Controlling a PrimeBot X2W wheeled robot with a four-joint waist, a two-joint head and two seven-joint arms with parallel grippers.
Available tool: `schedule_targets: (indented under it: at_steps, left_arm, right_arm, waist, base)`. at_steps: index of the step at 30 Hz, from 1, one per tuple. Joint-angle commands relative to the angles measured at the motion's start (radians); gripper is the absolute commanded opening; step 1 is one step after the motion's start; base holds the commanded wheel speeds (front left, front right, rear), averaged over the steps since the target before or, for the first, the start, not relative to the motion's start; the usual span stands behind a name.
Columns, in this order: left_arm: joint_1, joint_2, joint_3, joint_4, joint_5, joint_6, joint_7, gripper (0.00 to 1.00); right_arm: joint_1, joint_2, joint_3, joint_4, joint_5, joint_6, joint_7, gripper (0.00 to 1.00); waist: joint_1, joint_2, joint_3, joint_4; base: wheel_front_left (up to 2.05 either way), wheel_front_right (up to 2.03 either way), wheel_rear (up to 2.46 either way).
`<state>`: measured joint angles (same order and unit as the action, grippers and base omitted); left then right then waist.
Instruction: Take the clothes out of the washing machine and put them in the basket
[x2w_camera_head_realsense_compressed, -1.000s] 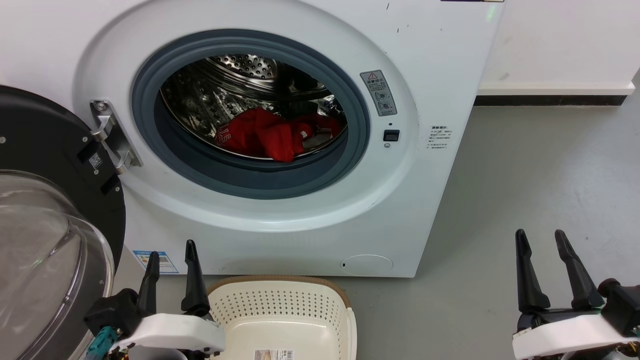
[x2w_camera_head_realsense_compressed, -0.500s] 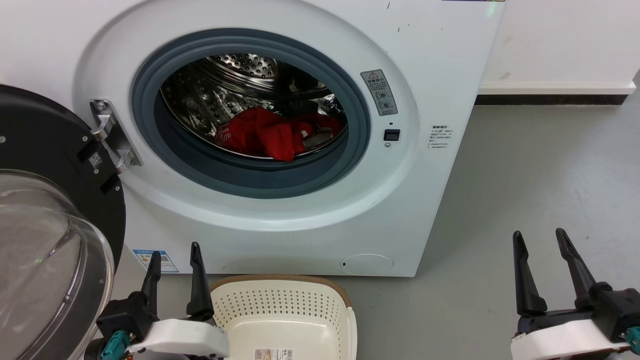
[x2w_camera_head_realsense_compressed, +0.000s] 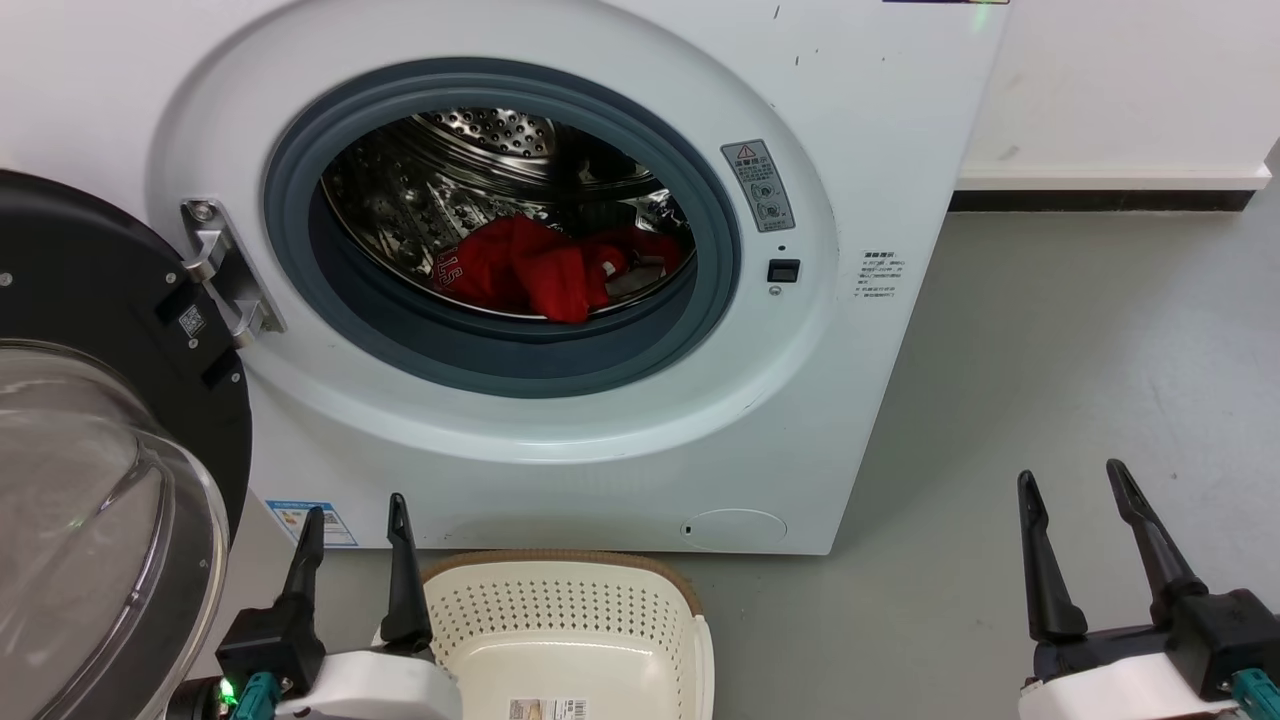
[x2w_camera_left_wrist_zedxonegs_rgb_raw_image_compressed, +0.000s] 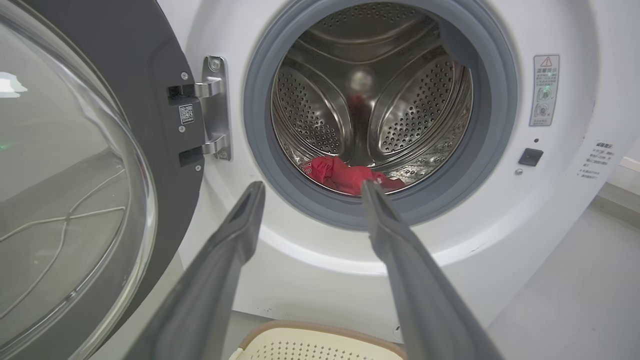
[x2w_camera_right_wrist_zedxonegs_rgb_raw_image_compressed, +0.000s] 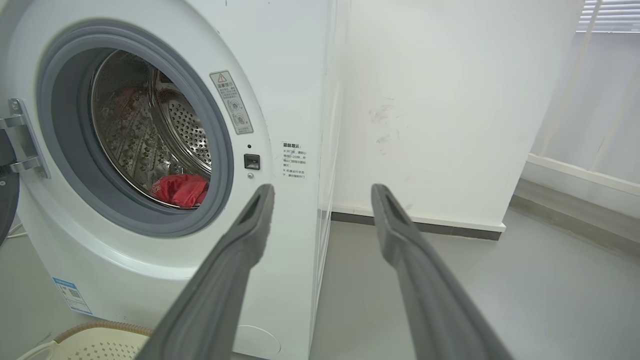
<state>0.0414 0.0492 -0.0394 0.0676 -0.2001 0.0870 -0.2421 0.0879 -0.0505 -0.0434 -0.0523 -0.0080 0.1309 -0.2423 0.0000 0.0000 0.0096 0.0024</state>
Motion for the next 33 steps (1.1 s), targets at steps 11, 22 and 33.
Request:
schedule_targets:
  at_steps: [11, 22, 33]
  left_arm:
    - [0.014, 0.002, -0.004, 0.014, 0.072, 0.010, -0.025, 1.00]
    - [0.014, 0.002, 0.003, 0.021, 0.061, 0.006, -0.024, 1.00]
    - [0.017, 0.002, 0.001, 0.028, 0.067, 0.012, -0.024, 1.00]
  right_arm:
    - [0.023, 0.001, -0.003, -0.001, -0.075, 0.000, -0.025, 1.00]
    - [0.019, 0.001, -0.008, 0.017, -0.036, 0.000, -0.023, 1.00]
    - [0.024, 0.001, -0.009, 0.031, -0.027, 0.000, -0.023, 1.00]
  waist:
    - [0.0000, 0.0000, -0.001, 0.002]
    - [0.0000, 0.0000, -0.002, 0.001]
    - [0.0000, 0.0000, -0.006, 0.001]
  base:
    - [0.00, 0.00, 0.00]
    - [0.00, 0.00, 0.00]
    - [0.00, 0.00, 0.00]
